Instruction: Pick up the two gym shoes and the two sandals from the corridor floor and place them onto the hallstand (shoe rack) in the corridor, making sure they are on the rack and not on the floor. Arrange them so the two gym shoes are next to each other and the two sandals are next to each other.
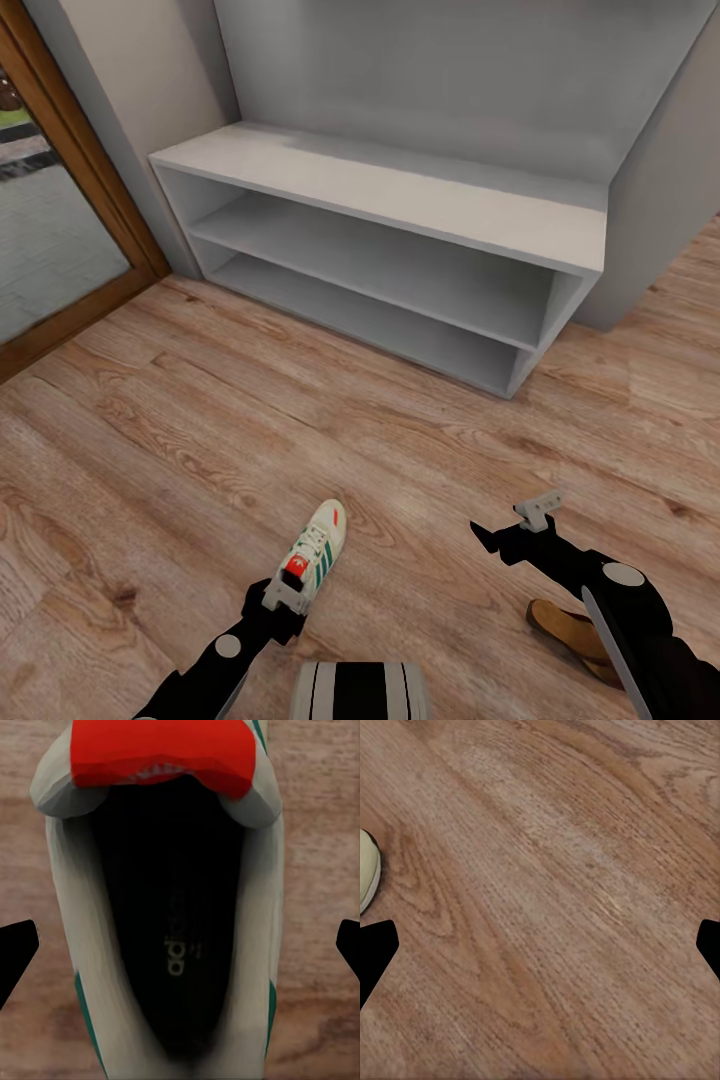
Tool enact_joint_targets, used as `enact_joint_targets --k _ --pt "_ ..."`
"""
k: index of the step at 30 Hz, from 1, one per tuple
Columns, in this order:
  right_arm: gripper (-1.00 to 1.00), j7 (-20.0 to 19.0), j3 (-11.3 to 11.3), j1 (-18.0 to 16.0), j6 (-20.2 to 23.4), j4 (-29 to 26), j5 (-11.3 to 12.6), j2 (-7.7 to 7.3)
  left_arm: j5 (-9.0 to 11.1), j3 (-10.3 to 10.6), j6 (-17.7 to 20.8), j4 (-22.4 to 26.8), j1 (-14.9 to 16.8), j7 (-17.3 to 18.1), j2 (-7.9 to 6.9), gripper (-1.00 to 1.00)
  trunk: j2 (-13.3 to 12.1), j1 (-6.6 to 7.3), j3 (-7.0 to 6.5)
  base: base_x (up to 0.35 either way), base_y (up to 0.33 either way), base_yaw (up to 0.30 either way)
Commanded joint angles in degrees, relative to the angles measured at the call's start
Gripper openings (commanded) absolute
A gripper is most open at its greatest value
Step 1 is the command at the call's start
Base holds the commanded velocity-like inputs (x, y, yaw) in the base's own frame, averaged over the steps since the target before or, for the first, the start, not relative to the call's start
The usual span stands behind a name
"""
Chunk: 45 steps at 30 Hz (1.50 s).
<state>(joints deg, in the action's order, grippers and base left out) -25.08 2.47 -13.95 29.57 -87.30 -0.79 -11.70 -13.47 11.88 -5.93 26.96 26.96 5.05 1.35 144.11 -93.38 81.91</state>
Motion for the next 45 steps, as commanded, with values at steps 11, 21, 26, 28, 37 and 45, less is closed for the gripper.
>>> enact_joint_targets --k 11,21,26,28,37,45 --pt "1.00 -0.32 0.08 -0.02 0.31 -0.06 -0.09 0.01 -0.59 -0.11 -0.22 0.02 0.02 0.05 -0.07 1.00 0.01 0.01 0.04 0.000 0.000 0.000" --pt "1.00 -0.32 0.08 -0.02 0.31 -0.06 -0.09 0.01 -0.59 -0.11 -0.22 0.03 0.02 0.05 -0.11 1.00 0.08 -0.12 1.14 0.000 0.000 0.000" --pt "1.00 -0.32 0.08 -0.02 0.31 -0.06 -0.09 0.01 -0.59 -0.11 -0.22 0.03 0.02 0.05 -0.12 1.00 0.11 -0.17 1.59 0.000 0.000 0.000" --pt "1.00 -0.32 0.08 -0.02 0.31 -0.06 -0.09 0.01 -0.59 -0.11 -0.22 0.03 0.02 0.05 -0.12 1.00 0.11 -0.17 1.59 0.000 0.000 0.000" --pt "1.00 -0.33 0.08 -0.02 0.31 -0.06 -0.09 0.01 -0.59 -0.15 -0.22 0.03 0.02 0.05 -0.19 1.00 0.17 -0.30 2.69 0.000 0.000 0.000" --pt "1.00 -0.32 0.08 -0.02 0.31 -0.06 -0.09 0.01 -0.57 -0.21 -0.22 0.11 0.02 -0.09 -0.20 1.00 0.17 -0.30 2.69 0.000 0.000 0.000"
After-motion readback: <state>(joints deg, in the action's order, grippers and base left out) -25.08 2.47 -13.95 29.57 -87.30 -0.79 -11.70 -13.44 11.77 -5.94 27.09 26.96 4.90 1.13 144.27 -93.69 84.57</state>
